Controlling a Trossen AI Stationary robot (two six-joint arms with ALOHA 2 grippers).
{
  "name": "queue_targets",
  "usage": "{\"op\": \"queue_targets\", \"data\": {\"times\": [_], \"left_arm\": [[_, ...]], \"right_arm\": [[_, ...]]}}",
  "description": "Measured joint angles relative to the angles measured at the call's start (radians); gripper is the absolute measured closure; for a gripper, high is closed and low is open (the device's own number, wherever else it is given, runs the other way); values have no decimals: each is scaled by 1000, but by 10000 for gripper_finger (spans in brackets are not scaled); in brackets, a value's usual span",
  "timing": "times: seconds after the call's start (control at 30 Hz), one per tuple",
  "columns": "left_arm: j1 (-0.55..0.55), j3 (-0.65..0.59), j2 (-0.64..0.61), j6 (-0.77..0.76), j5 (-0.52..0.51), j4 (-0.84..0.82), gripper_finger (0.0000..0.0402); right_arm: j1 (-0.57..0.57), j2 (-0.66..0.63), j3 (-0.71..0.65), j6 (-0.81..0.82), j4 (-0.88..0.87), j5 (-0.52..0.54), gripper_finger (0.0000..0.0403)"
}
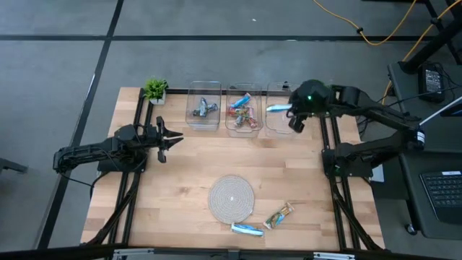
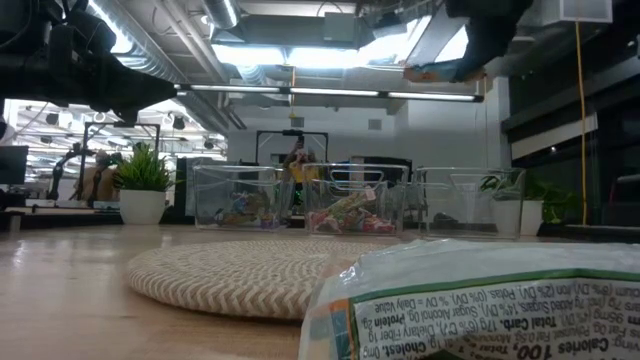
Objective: Pick and place Granola Bars by type
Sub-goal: Put the orange granola bar into the right transparent bin
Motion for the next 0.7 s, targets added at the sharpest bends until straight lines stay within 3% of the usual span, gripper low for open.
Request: {"op": "queue_targets", "data": {"times": [0.43,0.7], "left_arm": [[0,0,0,0,0,0,332],[0,0,0,0,0,0,331]], "right_arm": [[-169,1,-7,-46,-38,-2,361],[-257,1,-120,-92,39,-3,371]]}}
